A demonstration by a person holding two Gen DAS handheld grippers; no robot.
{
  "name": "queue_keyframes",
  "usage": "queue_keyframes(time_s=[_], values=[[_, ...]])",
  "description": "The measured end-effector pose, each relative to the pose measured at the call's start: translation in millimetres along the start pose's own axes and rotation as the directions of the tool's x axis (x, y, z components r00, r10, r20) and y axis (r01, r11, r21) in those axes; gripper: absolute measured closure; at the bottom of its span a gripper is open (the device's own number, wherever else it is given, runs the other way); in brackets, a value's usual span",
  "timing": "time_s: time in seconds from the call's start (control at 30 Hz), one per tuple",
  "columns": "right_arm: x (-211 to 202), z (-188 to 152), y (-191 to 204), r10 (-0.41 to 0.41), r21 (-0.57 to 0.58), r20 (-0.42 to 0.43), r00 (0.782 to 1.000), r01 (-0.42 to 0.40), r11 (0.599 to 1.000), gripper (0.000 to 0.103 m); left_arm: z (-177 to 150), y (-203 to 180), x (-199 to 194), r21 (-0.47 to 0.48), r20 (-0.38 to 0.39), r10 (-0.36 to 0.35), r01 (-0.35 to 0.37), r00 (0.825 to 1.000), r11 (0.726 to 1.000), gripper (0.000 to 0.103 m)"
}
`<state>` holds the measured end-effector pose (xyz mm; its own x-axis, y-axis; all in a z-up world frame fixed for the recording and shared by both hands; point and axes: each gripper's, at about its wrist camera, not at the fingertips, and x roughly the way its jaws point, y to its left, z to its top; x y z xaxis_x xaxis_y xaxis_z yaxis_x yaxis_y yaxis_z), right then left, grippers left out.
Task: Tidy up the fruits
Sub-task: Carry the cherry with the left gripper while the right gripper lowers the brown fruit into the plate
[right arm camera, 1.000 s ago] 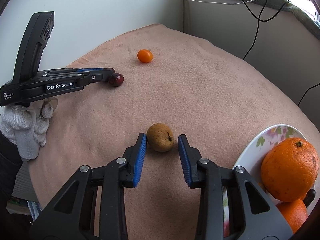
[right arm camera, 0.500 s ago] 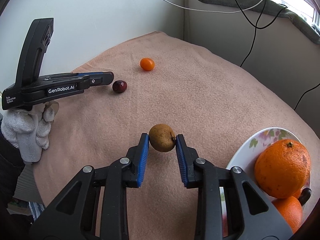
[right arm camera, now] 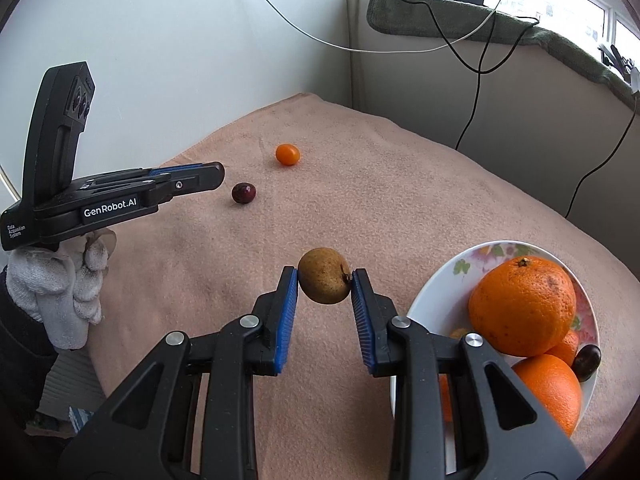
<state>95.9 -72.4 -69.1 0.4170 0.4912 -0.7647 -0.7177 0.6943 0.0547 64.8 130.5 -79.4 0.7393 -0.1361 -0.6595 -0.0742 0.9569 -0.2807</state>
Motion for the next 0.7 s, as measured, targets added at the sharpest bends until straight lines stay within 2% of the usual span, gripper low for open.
queue_keyframes(time_s=[0.37,0.7], values=[[-38.4,-12.2,-26.7,-0.035,0.076,0.063,0.997,0.031,0.997,0.074,0.2,-41.3,-22.3,0.046,0.037,-0.066,0.064,0.997,0.997,0.081],[-70.3,-25.6,-58.7,-0.086,0.15,0.109,0.99,0.069,0.986,0.074,-1.5,-78.6,-24.4,0.091,0.039,-0.12,0.116,0.992,0.989,0.081]])
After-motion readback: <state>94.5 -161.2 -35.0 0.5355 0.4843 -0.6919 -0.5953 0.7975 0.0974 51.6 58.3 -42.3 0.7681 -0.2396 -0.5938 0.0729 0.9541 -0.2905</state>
